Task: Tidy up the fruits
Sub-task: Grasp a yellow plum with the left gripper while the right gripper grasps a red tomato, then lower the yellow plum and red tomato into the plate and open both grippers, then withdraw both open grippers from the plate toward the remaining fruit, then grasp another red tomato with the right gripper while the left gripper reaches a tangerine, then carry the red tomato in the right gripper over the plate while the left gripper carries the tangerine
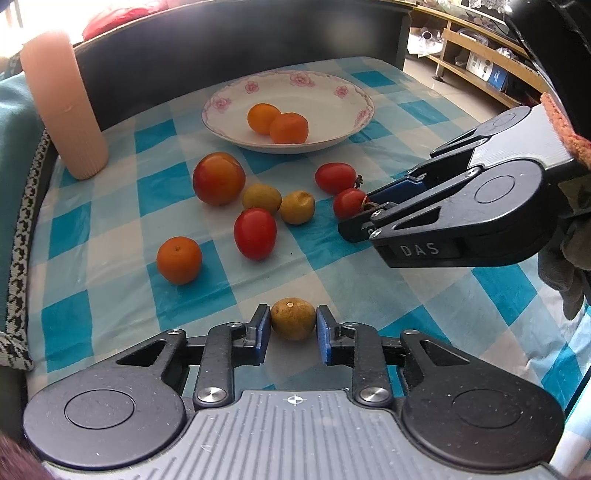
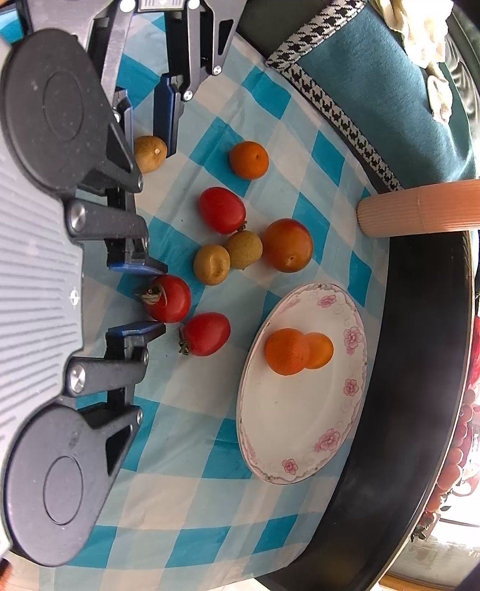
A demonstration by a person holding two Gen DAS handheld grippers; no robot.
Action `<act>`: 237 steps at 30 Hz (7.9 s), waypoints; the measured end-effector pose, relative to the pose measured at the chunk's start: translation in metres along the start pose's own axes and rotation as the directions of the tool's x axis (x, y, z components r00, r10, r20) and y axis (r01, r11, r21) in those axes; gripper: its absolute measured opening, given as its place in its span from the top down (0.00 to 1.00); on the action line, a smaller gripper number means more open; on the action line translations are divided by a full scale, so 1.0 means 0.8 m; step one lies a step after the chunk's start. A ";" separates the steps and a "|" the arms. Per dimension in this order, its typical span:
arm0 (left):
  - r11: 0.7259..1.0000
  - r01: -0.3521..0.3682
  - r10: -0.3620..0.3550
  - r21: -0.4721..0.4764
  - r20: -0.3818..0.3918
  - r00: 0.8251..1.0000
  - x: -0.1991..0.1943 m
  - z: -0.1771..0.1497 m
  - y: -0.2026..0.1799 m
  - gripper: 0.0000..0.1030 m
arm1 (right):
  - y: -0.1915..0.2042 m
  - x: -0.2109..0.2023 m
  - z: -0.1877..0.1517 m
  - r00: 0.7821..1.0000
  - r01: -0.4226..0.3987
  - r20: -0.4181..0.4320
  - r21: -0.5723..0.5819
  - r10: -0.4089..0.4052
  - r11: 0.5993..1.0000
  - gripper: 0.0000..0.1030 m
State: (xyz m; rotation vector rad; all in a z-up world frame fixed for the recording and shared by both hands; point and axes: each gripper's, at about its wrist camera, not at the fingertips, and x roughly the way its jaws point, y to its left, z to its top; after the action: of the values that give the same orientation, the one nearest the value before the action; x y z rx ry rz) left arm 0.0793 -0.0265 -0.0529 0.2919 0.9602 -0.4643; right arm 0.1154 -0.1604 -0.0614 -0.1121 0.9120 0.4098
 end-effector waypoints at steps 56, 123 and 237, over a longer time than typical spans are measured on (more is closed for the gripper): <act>0.992 -0.044 0.062 -0.119 0.159 0.985 0.009 0.126 0.017 0.68 | -0.053 -0.042 0.048 0.983 0.061 0.162 0.131 -0.082 0.989 0.59; 0.982 -0.088 0.117 -0.167 0.173 0.978 0.024 0.150 0.037 0.47 | -0.067 -0.020 0.069 0.970 0.142 0.180 0.129 -0.164 0.981 0.57; 0.994 -0.095 0.096 -0.056 0.018 0.995 0.026 0.032 0.079 0.56 | -0.002 -0.043 -0.011 0.999 -0.028 0.048 0.227 0.017 0.974 0.57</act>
State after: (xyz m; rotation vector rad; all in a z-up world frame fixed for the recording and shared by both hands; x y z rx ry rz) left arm 0.1397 0.0114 -0.0542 0.2817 0.9326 -0.3523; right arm 0.0908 -0.1742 -0.0394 0.1172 0.9091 0.3252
